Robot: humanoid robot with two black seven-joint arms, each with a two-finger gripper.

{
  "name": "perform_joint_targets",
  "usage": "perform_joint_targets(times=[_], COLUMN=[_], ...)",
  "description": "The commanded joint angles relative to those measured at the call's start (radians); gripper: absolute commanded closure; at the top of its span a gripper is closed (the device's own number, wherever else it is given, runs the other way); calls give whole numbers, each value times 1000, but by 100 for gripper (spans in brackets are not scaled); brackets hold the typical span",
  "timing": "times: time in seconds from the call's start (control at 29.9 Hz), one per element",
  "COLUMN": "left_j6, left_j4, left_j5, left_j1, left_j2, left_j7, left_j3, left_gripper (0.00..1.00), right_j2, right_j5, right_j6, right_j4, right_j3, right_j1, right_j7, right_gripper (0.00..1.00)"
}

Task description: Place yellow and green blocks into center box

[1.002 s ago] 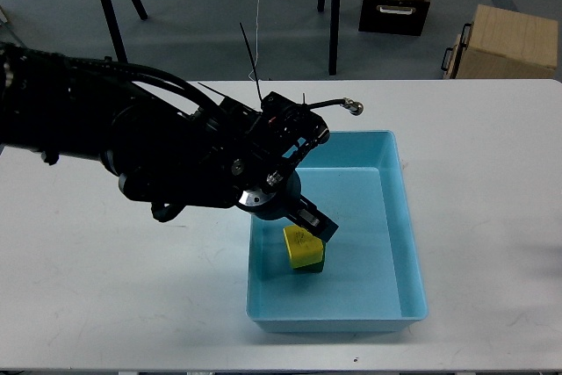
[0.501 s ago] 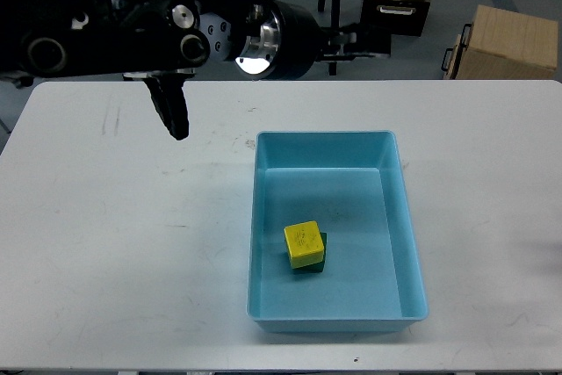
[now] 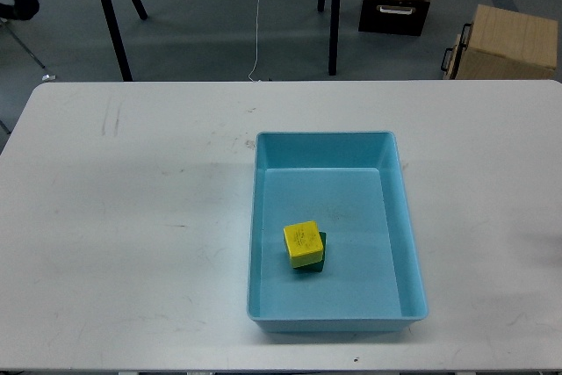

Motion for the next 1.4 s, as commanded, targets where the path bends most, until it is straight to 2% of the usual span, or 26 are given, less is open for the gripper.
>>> perform_joint_targets(times=[0.0, 0.13, 0.2, 0.43, 0.53, 0.63, 0.8, 1.0, 1.37], left_j6=[-14, -14, -14, -14, -14, -14, -14, -14, -14], left_j4=[54, 36, -10, -397, -498, -579, -603, -603, -613], left_j5=[-26, -31, -33, -56, -56, -51, -51, -37, -37], left_j1=[209, 458, 582, 1146, 1341, 1512, 1661, 1771, 1790], left_j2=[-47, -99, -109, -115, -162, -214, -334, -403, -400], left_j7=[-8, -11, -11, -10, -5, 1, 6, 12, 12], left_j3=[-227, -518, -627, -880, -1017, -1086, -1172, -1142, -1112], left_gripper=[0, 0, 0, 0, 0, 0, 0, 0, 0], right_j2=[-10, -10, -10, 22, 32, 32, 70, 107, 110], right_j5=[0, 0, 0, 2, 2, 2, 2, -3, -31], right_j6=[0, 0, 0, 0, 0, 0, 0, 0, 0], right_j4=[3, 12, 15, 14, 32, 54, 54, 103, 141], right_j3=[10, 7, 5, -4, -7, 2, 10, 15, 31], right_j1=[0, 9, 11, 9, 9, -9, -93, -179, -195], right_j7=[0, 3, 8, 21, 23, 24, 26, 24, 24], right_gripper=[0, 0, 0, 0, 0, 0, 0, 0, 0])
